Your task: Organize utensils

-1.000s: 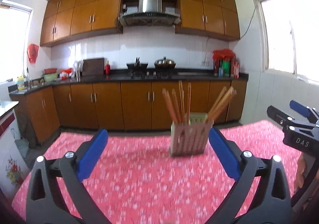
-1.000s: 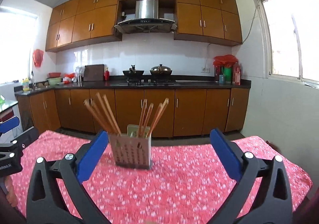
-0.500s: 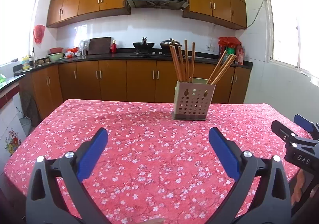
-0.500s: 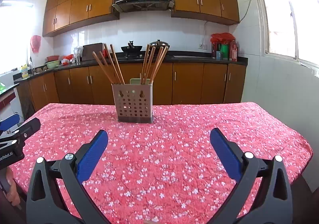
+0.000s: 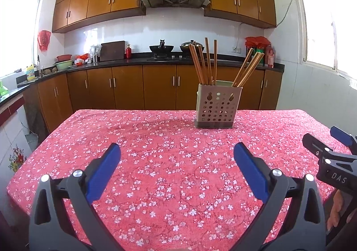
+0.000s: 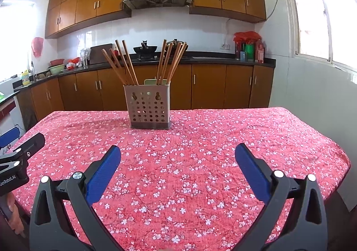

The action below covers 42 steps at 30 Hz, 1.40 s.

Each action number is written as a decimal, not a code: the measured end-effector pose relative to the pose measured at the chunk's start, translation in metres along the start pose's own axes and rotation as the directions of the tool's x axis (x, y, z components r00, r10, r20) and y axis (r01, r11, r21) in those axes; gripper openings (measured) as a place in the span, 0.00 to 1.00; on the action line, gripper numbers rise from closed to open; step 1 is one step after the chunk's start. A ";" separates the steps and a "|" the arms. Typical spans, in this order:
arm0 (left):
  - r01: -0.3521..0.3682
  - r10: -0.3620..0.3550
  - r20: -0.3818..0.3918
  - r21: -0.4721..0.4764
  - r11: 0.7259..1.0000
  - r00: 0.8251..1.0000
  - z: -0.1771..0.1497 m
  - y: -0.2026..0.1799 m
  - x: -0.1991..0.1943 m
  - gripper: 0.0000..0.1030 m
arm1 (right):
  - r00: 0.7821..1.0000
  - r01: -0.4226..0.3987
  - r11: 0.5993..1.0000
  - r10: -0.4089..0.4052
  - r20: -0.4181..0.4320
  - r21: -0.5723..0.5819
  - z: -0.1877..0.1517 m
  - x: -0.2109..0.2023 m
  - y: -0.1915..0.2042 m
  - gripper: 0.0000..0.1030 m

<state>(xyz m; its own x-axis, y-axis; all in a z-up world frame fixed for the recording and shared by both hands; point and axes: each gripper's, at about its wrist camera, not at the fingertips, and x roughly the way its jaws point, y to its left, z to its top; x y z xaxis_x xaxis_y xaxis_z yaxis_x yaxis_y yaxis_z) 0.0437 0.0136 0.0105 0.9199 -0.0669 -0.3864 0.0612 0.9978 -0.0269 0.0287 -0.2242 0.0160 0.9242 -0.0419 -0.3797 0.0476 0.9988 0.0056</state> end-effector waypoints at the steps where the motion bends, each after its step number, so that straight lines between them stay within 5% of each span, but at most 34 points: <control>1: -0.001 0.001 0.000 0.001 1.000 1.000 0.000 0.000 0.000 0.96 | 1.000 0.001 1.000 -0.001 -0.002 0.000 -0.001 0.000 0.000 0.98; 42: 0.020 -0.020 -0.006 0.004 1.000 1.000 -0.002 0.002 0.003 0.96 | 1.000 -0.001 1.000 0.001 -0.021 0.017 -0.004 0.004 -0.006 0.98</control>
<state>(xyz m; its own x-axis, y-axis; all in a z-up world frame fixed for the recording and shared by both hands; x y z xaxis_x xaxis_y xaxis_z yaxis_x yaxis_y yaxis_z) 0.0459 0.0152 0.0077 0.9163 -0.0868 -0.3909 0.0814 0.9962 -0.0305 0.0312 -0.2303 0.0110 0.9160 -0.0401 -0.3992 0.0530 0.9984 0.0213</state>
